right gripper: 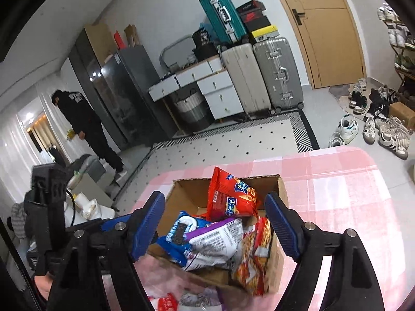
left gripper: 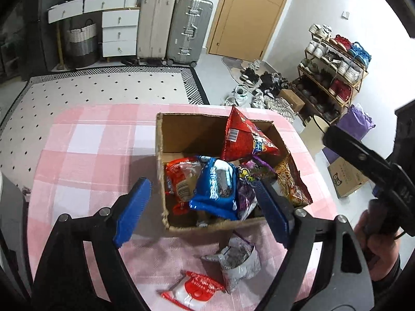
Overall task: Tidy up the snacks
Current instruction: 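Open both tools to drop the snacks into the SF box, then move both tools back toward the last two snacks on the table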
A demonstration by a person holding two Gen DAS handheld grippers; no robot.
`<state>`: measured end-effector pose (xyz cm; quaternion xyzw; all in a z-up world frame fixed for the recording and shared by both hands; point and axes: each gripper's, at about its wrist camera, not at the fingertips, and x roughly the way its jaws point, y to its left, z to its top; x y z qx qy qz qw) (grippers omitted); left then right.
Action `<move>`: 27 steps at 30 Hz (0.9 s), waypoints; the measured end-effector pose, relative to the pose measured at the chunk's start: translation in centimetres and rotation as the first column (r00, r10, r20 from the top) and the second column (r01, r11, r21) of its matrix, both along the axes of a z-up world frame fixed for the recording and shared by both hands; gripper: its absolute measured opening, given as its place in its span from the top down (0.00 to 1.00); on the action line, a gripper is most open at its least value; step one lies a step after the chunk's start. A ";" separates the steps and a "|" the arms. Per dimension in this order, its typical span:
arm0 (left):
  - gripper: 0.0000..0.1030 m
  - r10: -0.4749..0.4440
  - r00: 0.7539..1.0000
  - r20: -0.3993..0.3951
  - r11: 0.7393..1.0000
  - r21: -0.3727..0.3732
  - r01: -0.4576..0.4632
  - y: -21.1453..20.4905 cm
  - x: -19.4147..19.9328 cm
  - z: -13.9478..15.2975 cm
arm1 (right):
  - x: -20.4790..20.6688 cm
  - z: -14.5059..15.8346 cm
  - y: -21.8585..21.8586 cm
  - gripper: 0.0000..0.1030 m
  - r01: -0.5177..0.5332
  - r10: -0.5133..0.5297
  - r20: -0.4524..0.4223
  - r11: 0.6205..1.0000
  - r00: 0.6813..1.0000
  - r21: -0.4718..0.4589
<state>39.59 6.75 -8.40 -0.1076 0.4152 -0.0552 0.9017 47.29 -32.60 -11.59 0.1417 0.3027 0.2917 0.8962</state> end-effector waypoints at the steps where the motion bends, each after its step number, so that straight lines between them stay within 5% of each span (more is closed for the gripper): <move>1: 0.21 0.008 1.000 0.006 1.000 0.001 -0.008 0.2 -0.6 0.2 | -0.7 0.2 -0.4 0.19 0.005 -0.005 0.009 1.000 1.000 0.004; 22: 0.16 0.060 0.988 0.141 0.995 0.069 -0.070 -1.0 -12.5 7.0 | -13.1 4.6 -0.5 0.05 -0.072 0.067 0.168 0.997 0.984 0.025; 27: 0.01 0.063 0.983 0.175 0.993 0.083 -0.079 -1.5 -14.9 7.8 | -15.0 4.3 0.1 0.04 -0.068 0.065 0.163 0.998 0.984 0.017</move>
